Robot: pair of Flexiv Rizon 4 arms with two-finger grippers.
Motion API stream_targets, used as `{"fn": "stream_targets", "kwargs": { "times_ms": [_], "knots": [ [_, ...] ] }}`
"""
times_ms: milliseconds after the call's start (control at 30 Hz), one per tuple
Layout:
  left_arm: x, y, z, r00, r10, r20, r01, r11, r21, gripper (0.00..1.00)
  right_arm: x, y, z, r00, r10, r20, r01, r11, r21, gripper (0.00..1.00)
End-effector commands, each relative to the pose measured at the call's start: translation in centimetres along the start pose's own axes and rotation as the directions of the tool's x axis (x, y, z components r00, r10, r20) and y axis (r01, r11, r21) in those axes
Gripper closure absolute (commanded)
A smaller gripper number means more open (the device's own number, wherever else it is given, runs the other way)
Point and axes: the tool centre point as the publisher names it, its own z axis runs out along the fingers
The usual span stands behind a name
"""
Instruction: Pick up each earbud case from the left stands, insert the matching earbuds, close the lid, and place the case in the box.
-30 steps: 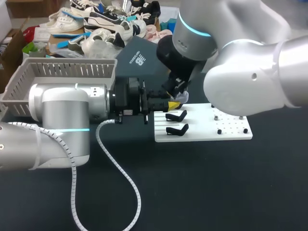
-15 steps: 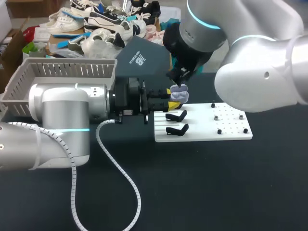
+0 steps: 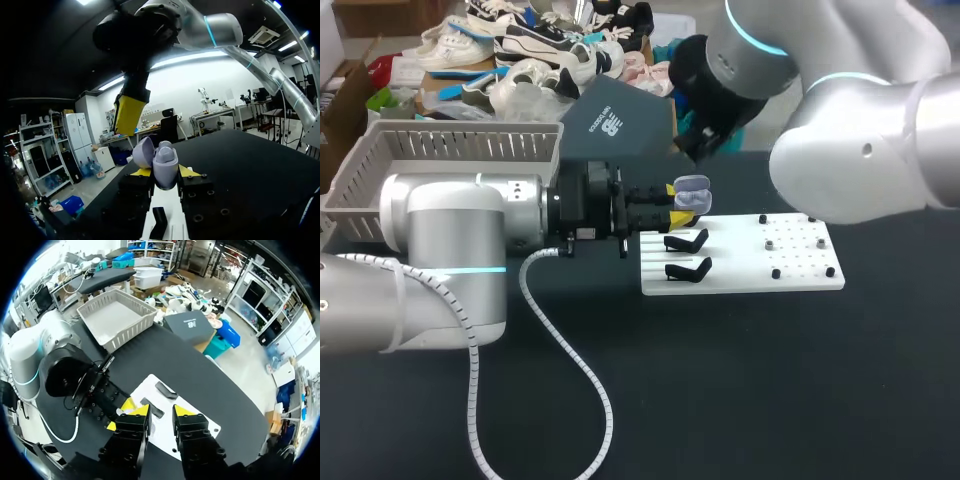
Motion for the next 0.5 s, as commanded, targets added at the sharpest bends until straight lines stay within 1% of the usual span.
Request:
{"fn": "stream_targets", "kwargs": {
  "times_ms": [33,200,500],
  "knots": [
    [0.0,0.0,0.1,1.0,0.0,-0.002,0.0,1.0,-0.001,1.0,-1.1,-0.3,1.5,1.0,0.0,-0.028,-0.001,1.0,-0.024,0.75],
    [0.0,0.0,0.1,1.0,0.0,-0.002,0.0,1.0,-0.001,1.0,-0.7,0.1,2.2,0.999,0.001,-0.044,-0.003,0.999,-0.041,0.75],
    [0.0,0.0,0.1,1.0,0.0,-0.002,0.0,1.0,-0.001,1.0,1.0,0.7,1.9,0.997,0.024,-0.067,-0.026,0.999,-0.03,0.76]
  ]
}}
